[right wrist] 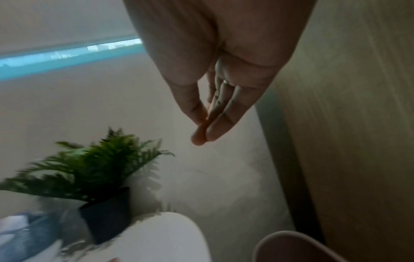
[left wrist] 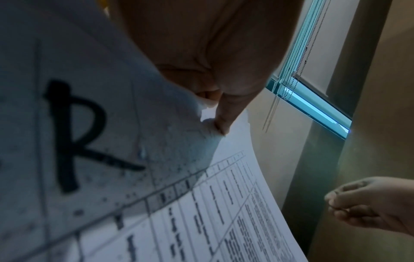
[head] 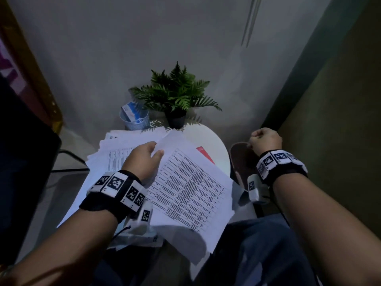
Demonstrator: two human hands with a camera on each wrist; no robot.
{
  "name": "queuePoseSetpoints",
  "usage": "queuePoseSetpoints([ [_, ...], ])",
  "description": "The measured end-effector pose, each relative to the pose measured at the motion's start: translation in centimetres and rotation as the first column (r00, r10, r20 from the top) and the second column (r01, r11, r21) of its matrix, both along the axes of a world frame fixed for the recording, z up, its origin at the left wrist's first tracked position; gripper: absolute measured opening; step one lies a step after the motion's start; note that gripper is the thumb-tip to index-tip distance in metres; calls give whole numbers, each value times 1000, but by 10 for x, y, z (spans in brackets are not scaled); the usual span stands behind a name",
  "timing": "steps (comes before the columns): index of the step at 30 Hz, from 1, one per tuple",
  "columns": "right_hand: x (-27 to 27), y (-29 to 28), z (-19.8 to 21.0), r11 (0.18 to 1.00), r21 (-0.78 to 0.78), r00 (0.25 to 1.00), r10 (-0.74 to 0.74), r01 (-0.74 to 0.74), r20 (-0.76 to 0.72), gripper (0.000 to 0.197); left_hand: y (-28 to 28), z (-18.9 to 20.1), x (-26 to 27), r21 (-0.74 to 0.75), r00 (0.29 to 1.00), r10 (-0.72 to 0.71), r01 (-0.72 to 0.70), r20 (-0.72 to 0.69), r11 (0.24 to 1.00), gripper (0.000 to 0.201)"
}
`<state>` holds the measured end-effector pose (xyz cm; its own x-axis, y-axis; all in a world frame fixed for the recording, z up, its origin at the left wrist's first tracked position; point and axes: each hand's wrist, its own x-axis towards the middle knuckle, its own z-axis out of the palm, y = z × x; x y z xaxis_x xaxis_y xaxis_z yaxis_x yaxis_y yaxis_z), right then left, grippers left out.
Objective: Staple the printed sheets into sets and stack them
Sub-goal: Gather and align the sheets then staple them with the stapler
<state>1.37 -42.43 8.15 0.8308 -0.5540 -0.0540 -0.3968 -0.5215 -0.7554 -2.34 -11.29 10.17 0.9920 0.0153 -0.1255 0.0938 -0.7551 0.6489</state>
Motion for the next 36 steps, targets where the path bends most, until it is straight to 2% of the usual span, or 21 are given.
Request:
queuePoseSetpoints([
  [4,23,-31,-14,1000,-9,997,-7,7,-74,27,-2,0,8,24,999,18,-18,-27,1000,40],
  [7,24,-34,-12,999,22,999,-24,25,-43,34,-5,0,9,17,1000,19,-19,-19,1000,37],
  [10,13,-21,-4,999,25,1000,22,-23,11,28,-5,-2,11,-21,998,42,-43,-45,999,36],
  [12,6,-1,2,986,46,987,162,-162,8,19,-4,-5,11,-38,999,18,-20,-50,999,36],
  [13,3,12,3,965,85,968,250,-249,1,21,-4,-4,11,-50,999,10,-13,-51,999,37],
  [15,-2,39,-1,898,181,912,411,-402,-14,40,-4,-2,10,-102,998,-3,-4,-64,995,38],
  [17,-5,65,-6,823,207,830,553,-529,-77,59,-1,-1,11,-181,996,-59,47,-63,982,38],
  [19,-2,88,-11,771,155,759,636,-618,-137,55,6,-1,11,-227,995,-84,71,-52,971,38],
  [20,0,98,-12,766,110,752,643,-633,-144,44,12,-1,12,-227,996,-79,66,-47,972,37],
  [22,6,113,-13,796,38,785,602,-604,-143,21,26,-2,15,-176,993,-89,73,-80,982,31],
  [24,12,122,-17,822,4,810,563,-570,-166,14,45,-8,15,-57,972,-134,125,-192,991,31],
  [26,17,129,-24,840,6,823,534,-543,-195,18,64,-22,14,43,953,-113,130,-279,991,34],
  [29,29,138,-40,881,-11,843,450,-474,-294,32,86,-43,8,89,951,-52,83,-306,993,37],
  [32,33,140,-63,846,-156,776,374,-510,-508,49,96,-55,5,101,939,-24,62,-344,993,26],
  [34,32,141,-78,821,-187,757,376,-540,-535,50,101,-60,7,96,934,-21,59,-356,994,22],
  [36,33,141,-88,822,-224,787,365,-523,-498,42,102,-64,9,83,931,-24,59,-364,995,20],
])
